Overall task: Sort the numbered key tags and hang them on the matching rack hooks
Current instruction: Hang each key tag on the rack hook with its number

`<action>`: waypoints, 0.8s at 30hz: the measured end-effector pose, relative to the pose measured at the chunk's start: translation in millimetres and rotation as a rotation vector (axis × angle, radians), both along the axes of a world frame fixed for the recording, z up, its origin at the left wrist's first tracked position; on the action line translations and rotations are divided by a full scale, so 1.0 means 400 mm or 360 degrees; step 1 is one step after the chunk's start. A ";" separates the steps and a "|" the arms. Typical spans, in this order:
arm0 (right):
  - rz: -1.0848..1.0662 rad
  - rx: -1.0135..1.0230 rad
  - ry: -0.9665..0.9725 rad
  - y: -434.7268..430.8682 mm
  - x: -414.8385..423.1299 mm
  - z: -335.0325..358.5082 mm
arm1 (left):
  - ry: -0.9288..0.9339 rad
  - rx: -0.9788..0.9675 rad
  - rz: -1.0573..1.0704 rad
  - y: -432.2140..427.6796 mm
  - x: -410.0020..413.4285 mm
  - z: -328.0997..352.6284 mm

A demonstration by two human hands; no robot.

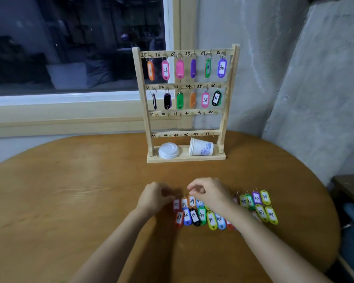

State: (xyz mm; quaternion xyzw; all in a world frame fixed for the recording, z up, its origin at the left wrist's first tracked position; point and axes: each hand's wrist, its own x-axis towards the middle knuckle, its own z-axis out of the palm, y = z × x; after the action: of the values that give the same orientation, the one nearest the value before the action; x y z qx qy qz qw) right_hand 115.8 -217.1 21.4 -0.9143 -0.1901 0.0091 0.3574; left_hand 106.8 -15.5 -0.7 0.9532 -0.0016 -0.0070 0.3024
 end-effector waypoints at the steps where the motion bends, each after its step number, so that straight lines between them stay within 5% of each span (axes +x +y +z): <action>1: -0.0004 -0.0027 -0.0005 0.006 -0.010 -0.004 | -0.0009 -0.0006 0.0003 -0.003 -0.003 -0.004; 16: 0.0216 -0.0469 -0.0046 0.079 -0.054 -0.026 | -0.0122 -0.0136 -0.0004 -0.004 0.005 -0.025; 24: 0.0142 -0.0386 -0.0042 0.094 -0.054 -0.023 | -0.0132 -0.0205 0.0038 0.028 0.005 -0.024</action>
State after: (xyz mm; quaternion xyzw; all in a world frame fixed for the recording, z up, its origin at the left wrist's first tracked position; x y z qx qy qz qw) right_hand 94.2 -179.3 12.4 -0.9415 -0.2328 0.0359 0.2410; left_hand 108.7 -4.3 -10.1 0.9312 -0.0031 0.0361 0.3628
